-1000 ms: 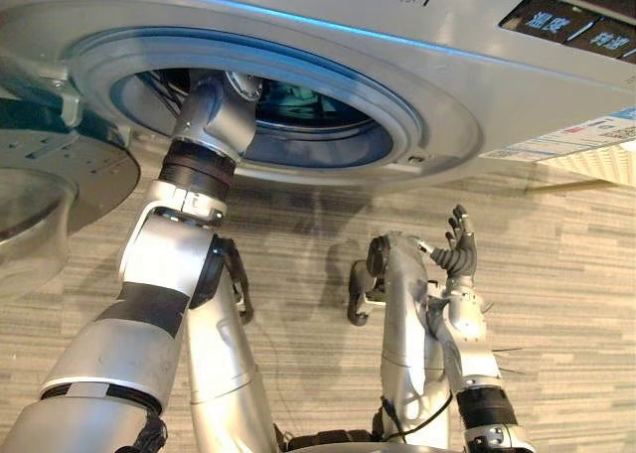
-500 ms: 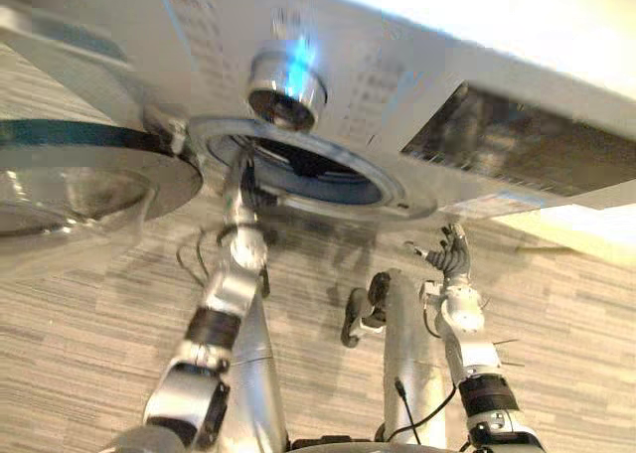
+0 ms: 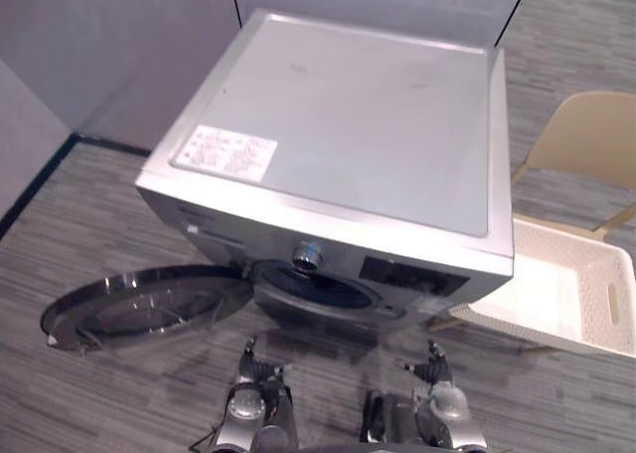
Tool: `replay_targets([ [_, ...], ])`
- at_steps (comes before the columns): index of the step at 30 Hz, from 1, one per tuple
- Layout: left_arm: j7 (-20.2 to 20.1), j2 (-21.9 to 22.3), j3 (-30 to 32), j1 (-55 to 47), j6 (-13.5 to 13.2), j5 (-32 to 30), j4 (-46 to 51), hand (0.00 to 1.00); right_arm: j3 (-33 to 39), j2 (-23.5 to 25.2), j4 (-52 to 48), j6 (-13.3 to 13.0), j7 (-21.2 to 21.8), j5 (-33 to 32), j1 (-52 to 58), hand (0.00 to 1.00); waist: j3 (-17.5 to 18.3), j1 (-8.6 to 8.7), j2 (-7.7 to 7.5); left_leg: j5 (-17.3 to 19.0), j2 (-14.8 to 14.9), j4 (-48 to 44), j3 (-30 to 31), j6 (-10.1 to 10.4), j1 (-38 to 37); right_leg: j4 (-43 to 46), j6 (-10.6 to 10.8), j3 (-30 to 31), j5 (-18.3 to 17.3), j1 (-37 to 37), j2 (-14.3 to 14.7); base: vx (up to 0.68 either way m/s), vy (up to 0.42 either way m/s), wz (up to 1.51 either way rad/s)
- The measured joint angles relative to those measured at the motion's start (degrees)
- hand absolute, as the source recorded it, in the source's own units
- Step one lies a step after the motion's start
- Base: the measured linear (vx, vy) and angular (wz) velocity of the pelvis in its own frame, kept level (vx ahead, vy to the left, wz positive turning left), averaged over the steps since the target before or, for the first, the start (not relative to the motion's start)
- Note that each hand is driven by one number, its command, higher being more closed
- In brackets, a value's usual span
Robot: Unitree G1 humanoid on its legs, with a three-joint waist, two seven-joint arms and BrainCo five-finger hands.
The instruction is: Pick up the laundry basket with both hands and put the clothes into the washing machine.
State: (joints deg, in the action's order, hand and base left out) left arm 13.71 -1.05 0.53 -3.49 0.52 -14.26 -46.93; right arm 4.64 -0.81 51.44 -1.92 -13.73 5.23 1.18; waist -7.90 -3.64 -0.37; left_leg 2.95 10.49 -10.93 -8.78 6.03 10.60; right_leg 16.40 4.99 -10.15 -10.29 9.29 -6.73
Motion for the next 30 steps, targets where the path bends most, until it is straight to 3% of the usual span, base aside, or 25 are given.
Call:
replay_targets([
  [6,-1.2,-2.2,-0.2,1.0,-0.8,0.0,-3.9,0.00,0.2,-1.2,3.9,0.0,0.2,0.0,-3.0,0.00,0.1,1.40,-0.14,-1.6,-2.7,5.2,-2.8,-1.0,-5.2,-7.4,1.6,2.1,4.7,-4.5,-1.1,0.06,0.114,-0.23],
  [10,-1.2,-2.8,-0.2,3.4,-1.1,0.0,-5.6,0.00,-0.2,-1.5,5.6,0.0,-0.1,0.0,-6.9,0.00,-0.8,1.17,-0.30,-1.4,-3.7,4.1,-6.7,-2.1,-3.1,-5.2,2.3,6.0,9.2,2.0,-1.5,-0.08,0.095,-0.64],
  [13,-1.2,-2.3,-0.2,5.3,-1.3,0.0,-5.3,0.00,-1.3,-1.9,5.6,0.2,-0.1,0.2,-7.4,0.00,-3.2,1.54,-1.04,0.6,-5.5,0.5,-5.9,-5.1,-1.3,0.4,1.8,2.7,10.4,6.2,-3.7,-0.22,0.126,-0.39],
  [14,-1.2,-1.9,0.4,5.8,-1.5,0.0,-5.2,0.00,-1.3,-2.1,5.5,0.9,-0.4,0.3,-7.3,0.00,-4.2,1.22,-1.07,1.3,-4.6,-0.9,-7.1,-6.4,-0.6,6.8,0.3,0.7,7.4,7.1,-5.1,-0.24,0.055,0.06],
  [15,-1.1,-1.7,0.6,5.7,-1.5,0.1,-4.2,0.00,-1.3,-1.4,5.3,1.3,-0.8,0.4,-6.3,0.00,-4.9,1.17,-1.45,2.1,-5.0,-3.8,-6.5,-7.6,-0.2,25.2,-1.2,-0.8,1.4,9.1,-7.0,-0.22,0.036,0.25],
  [16,-1.1,-1.6,1.0,5.3,-1.5,0.1,-3.4,0.00,-1.3,-0.7,5.0,1.3,-1.0,0.4,-5.6,0.00,-5.1,0.96,-1.31,2.4,-5.3,-5.1,-5.9,-7.9,0.0,32.0,0.0,-1.0,0.0,8.7,-7.2,-0.16,0.034,0.53],
  [17,-1.0,-1.5,2.5,4.0,-1.6,0.2,-1.4,0.00,-1.5,0.5,4.5,1.2,-1.0,0.4,-5.2,0.00,-4.5,0.73,-2.56,2.6,-5.9,-7.7,-5.5,-8.2,1.3,39.4,1.7,-1.1,0.2,7.2,-7.2,-0.13,0.013,0.30],
  [18,-0.9,-1.4,4.5,3.2,-1.6,0.2,0.3,0.00,-2.0,1.2,3.8,0.9,-1.0,0.4,-5.3,0.00,-4.2,-0.82,-3.71,2.9,-6.7,-10.5,-6.2,-8.6,3.5,36.7,5.4,-0.6,0.3,5.7,-7.0,-0.17,0.013,0.01],
  [19,-0.9,-0.1,5.4,3.3,-1.6,0.3,0.6,0.00,-2.1,0.9,3.7,0.8,-1.0,0.4,-5.9,0.00,-4.1,-1.95,-2.44,3.0,-6.3,-11.2,-6.7,-8.6,4.8,34.2,6.4,-0.9,-0.4,5.8,-5.6,-0.24,0.086,-0.52],
  [20,-0.8,2.2,6.4,2.6,-1.5,0.8,1.1,0.00,-2.3,-0.2,3.3,0.6,-1.1,0.4,-7.3,0.00,-3.9,-4.03,0.14,1.6,-4.2,-8.7,-7.5,-8.8,5.9,28.9,5.6,-0.9,-2.6,3.8,-3.0,-0.30,0.088,-0.53],
  [22,-0.7,3.0,6.0,2.1,-1.6,1.3,3.1,0.00,-2.4,0.3,2.0,0.3,-1.6,0.4,-8.3,0.00,-4.0,-4.77,-0.78,-1.0,-5.1,-8.5,-8.8,-10.4,9.2,23.2,-0.7,-2.5,-8.2,1.1,-2.6,-0.35,0.024,-0.20],
  [23,-0.2,3.3,5.5,3.0,-1.7,1.5,3.9,0.00,-2.4,0.2,1.3,-0.1,-2.3,0.4,-10.0,0.00,-4.7,-5.05,0.39,-1.5,-4.1,-10.7,-8.7,-10.2,12.9,14.1,-3.2,-4.2,-10.7,-0.7,-0.9,-0.35,-0.046,-0.17],
  [25,0.2,3.4,4.4,4.1,-1.6,2.5,3.6,0.00,-2.8,-0.4,0.9,-0.5,-2.9,0.4,-11.4,0.00,-6.5,-4.72,3.57,-2.9,-2.4,-10.9,-6.6,-7.7,15.2,8.9,-4.0,-5.4,-9.1,-1.7,1.9,-0.40,-0.026,0.01],
  [26,0.1,3.3,3.2,4.5,-1.9,3.1,3.7,0.00,-2.7,-0.1,1.4,0.0,-3.4,0.4,-11.0,0.00,-7.1,-3.37,3.89,-5.6,-3.2,-5.6,-5.3,-3.8,14.3,7.4,-4.7,-6.8,-7.2,-1.8,1.8,-0.35,0.011,0.54],
  [27,0.1,3.1,1.9,4.5,-2.0,3.5,3.9,0.00,-2.2,0.5,1.4,0.2,-3.9,0.4,-9.8,0.00,-7.2,-3.34,3.29,-5.4,-4.0,-1.6,-5.8,-2.5,12.8,6.5,-5.3,-8.0,-5.8,-1.8,1.1,-0.32,0.041,0.59],
  [28,0.0,3.2,1.4,4.8,-2.1,3.5,4.3,0.00,-2.2,0.8,1.3,0.2,-4.1,0.4,-9.4,0.00,-7.5,-3.20,2.57,-5.4,-4.3,-2.3,-5.8,-2.8,13.0,5.7,-6.1,-8.6,-4.7,-1.6,0.5,-0.32,0.065,0.29],
  [30,0.0,2.9,1.2,4.5,-2.1,3.3,4.8,0.00,-2.1,0.8,1.3,0.3,-4.1,0.4,-9.0,0.00,-8.2,-2.83,0.83,-2.7,-3.4,-15.0,-4.4,-7.0,15.3,5.1,-6.5,-9.0,-2.7,0.2,-1.5,-0.37,0.131,0.25],
])
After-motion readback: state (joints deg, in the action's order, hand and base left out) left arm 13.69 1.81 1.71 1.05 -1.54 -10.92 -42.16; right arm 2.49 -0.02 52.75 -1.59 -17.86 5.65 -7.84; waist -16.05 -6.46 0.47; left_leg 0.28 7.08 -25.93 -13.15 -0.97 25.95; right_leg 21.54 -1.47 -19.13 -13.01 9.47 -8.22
